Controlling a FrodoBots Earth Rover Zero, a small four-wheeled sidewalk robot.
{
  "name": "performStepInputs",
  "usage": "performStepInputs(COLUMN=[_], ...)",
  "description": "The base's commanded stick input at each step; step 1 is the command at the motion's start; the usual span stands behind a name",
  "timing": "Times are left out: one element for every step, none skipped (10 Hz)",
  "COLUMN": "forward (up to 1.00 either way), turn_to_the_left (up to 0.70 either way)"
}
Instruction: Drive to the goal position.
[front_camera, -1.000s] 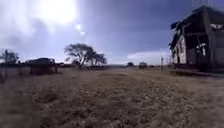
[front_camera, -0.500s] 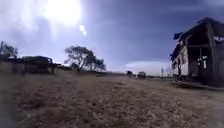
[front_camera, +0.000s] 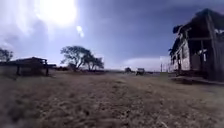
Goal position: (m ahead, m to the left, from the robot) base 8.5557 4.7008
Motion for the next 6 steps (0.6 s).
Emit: performStepInputs(forward=[0.70, 0.70, 0.70, 0.70, 0.70, 0.70], turn_to_the_left=[0.00, 0.00, 0.00, 0.00, 0.00, 0.00])
